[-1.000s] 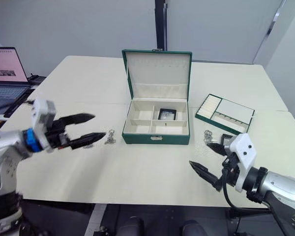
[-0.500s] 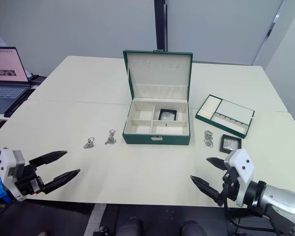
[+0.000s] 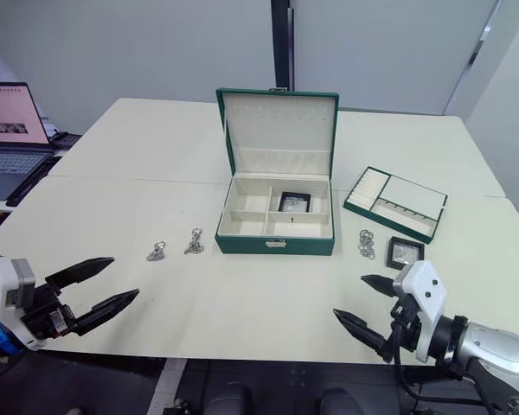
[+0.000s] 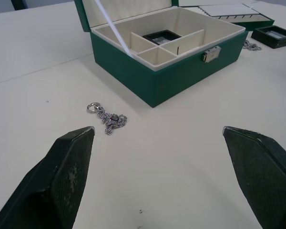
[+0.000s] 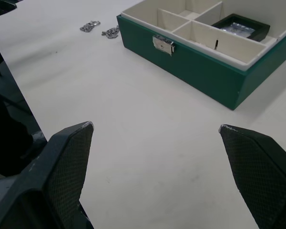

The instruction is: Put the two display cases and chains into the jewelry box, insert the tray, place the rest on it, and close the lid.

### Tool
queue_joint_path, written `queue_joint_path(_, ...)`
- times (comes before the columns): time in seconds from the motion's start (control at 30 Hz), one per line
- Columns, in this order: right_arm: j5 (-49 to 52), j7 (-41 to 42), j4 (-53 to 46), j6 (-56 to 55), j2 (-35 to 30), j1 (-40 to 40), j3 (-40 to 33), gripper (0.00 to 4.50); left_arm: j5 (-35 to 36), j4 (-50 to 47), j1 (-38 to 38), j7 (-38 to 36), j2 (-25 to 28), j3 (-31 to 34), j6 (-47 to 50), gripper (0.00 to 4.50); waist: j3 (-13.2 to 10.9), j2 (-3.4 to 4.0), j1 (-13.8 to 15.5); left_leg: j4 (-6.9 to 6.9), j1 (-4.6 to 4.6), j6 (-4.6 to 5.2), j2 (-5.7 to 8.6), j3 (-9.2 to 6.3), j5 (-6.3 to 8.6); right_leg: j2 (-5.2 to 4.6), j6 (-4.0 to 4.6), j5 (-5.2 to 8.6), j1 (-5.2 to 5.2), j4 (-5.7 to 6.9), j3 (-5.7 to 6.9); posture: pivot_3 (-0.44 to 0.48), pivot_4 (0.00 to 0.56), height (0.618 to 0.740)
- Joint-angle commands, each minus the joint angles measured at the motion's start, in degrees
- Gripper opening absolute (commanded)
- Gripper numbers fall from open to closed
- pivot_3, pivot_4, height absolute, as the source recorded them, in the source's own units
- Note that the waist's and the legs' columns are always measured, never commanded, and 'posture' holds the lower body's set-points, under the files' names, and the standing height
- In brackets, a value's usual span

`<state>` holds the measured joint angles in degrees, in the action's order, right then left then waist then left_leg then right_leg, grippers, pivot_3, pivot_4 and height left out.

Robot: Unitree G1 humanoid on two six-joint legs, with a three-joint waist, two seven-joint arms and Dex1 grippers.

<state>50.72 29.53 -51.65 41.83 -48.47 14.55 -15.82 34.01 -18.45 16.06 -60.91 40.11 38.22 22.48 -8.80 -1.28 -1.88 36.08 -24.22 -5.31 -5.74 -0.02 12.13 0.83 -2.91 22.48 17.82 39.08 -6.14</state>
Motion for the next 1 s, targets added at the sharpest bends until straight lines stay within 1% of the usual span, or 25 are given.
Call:
queue_joint_path(0.03,4.3,-1.2,-4.8,1.0,-2.1,-8.1,2.1,4.50,1.8,-3.6,0.4,5.7,0.2,1.6,3.6,4.47,0.0,-0.01,-0.2,-0.02,0.03,0.00,0.00,-0.01,0.00,0.01,0.00,0.00,-0.01,0.00,-0.02,0.000,0.150,0.726)
queue_joint_path(0.1,5.4,-3.0,-5.0,2.0,-1.8,-12.7,4.4,4.50,2.0,-4.3,0.5,7.2,0.3,1.7,4.5,4.47,0.0,-0.02,0.0,-0.05,0.06,0.00,-0.01,-0.03,0.00,0.03,0.00,0.00,0.00,0.01,-0.03,0.000,0.150,0.726)
queue_joint_path(0.17,5.6,-4.2,-4.5,2.8,-1.6,-15.1,6.0,4.50,2.4,-4.9,0.8,8.5,0.3,1.7,5.3,4.47,0.0,-0.04,0.1,-0.05,0.05,0.00,0.00,-0.02,0.01,0.02,0.00,0.00,0.00,-0.04,-0.04,0.000,0.150,0.726)
queue_joint_path(0.33,4.9,-4.8,-3.9,3.1,-1.1,-16.9,8.7,4.50,2.6,-6.3,2.4,11.6,-0.7,2.2,5.6,4.47,0.0,-0.08,0.3,-0.05,0.02,-0.01,0.03,0.02,0.02,-0.06,0.00,0.00,0.01,-0.09,-0.04,0.000,0.150,0.726)
queue_joint_path(0.4,4.1,-4.3,-3.7,2.7,-1.1,-16.4,9.2,4.50,2.7,-6.8,3.0,14.2,-1.6,2.3,6.8,4.47,0.0,-0.08,0.2,-0.05,0.02,-0.01,0.03,0.03,0.01,-0.05,0.00,0.00,0.01,-0.08,-0.04,0.000,0.150,0.726)
queue_joint_path(0.47,2.8,-3.6,-3.6,2.1,-1.0,-15.9,10.0,4.50,2.1,-7.2,3.0,19.2,-2.6,1.2,10.1,4.47,0.0,-0.09,0.2,-0.05,0.02,-0.01,0.03,0.02,0.02,-0.05,0.00,0.00,0.01,-0.08,-0.04,0.000,0.150,0.726)
queue_joint_path(0.53,1.8,-3.1,-3.3,1.7,-0.8,-15.7,10.6,4.50,2.9,-7.7,1.8,23.6,-5.4,0.8,11.1,4.47,0.0,-0.08,0.2,-0.05,0.02,-0.01,0.02,0.02,0.02,-0.04,0.00,0.00,0.01,-0.08,-0.05,0.000,0.150,0.726)
queue_joint_path(0.6,1.1,-2.6,-3.1,1.6,-0.6,-15.8,11.0,4.50,2.9,-7.9,1.0,26.1,-7.2,0.6,10.9,4.47,0.0,-0.13,0.2,-0.05,0.02,-0.01,0.04,0.03,0.02,-0.04,0.00,0.00,0.01,-0.07,-0.07,0.000,0.150,0.726)
queue_joint_path(0.67,0.7,-2.1,-2.7,1.5,-0.7,-16.2,11.0,4.50,0.5,-7.0,-0.2,29.9,-9.5,-1.0,10.0,4.47,0.1,-0.16,0.3,-0.05,0.02,-0.01,0.02,0.00,0.02,-0.03,0.00,0.00,0.01,-0.07,-0.05,0.000,0.150,0.726)
queue_joint_path(0.73,0.6,-1.4,-2.2,1.5,-1.1,-16.7,10.6,4.50,-0.5,-6.1,-1.7,32.5,-10.8,-2.9,10.5,4.47,0.1,-0.16,0.3,-0.05,0.02,-0.01,0.04,0.00,0.02,-0.03,0.00,0.00,0.00,-0.07,-0.06,0.000,0.150,0.726)
queue_joint_path(0.83,0.6,-0.6,-1.4,1.9,-1.4,-17.9,10.0,4.50,-3.4,-3.7,-4.5,35.4,-11.0,-6.5,10.4,4.47,0.1,-0.17,0.3,-0.04,0.02,-0.01,0.04,0.01,0.01,-0.03,0.00,0.00,0.00,-0.08,-0.07,0.000,0.150,0.726)
queue_joint_path(1.0,1.1,0.1,-0.2,3.0,-2.3,-20.1,9.0,4.50,-7.9,0.1,-9.9,40.2,-12.9,-11.9,9.2,4.47,0.1,-0.17,0.3,-0.04,0.02,-0.02,0.05,0.03,0.01,-0.03,0.00,0.00,0.00,-0.08,-0.08,0.000,0.150,0.726)
